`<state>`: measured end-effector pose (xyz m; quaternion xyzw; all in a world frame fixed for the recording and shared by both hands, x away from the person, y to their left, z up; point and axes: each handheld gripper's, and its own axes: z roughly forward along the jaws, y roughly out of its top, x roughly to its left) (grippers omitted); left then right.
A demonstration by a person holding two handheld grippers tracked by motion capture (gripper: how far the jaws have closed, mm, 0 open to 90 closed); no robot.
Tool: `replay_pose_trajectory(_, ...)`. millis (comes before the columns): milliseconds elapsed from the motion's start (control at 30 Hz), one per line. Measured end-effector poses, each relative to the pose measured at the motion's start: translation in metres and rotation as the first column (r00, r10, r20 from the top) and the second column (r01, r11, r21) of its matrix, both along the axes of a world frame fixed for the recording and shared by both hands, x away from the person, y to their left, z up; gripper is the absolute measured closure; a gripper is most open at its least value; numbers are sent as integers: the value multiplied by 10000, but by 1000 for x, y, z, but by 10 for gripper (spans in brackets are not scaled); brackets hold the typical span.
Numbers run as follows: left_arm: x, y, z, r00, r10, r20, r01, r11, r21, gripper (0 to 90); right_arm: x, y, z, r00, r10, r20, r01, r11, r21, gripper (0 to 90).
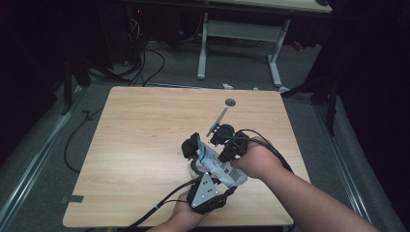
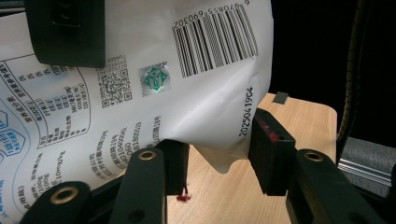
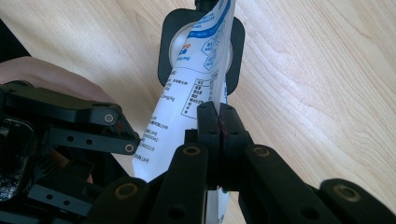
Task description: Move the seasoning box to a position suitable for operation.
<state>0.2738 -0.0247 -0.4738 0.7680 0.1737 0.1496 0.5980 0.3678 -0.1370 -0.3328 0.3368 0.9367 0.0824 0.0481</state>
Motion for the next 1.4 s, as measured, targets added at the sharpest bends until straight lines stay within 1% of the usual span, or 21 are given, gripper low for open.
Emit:
replay_pose_trajectory(200,0,0,0,10000,20,21,-20,10000,-26,612,1,0,0,10000,69,27,-69,10000,-10,897)
replay_pose_trajectory(733,0,1,1,10000,20,49,-20,10000,-19,613,1,1,0,10000,37,-43,-37,10000,12,897)
replay_pose_trajectory(1400,1,1,1,10000,37,64,-37,10000,-67,613,2,1,-1,10000,53,-4,-53,10000,27,898)
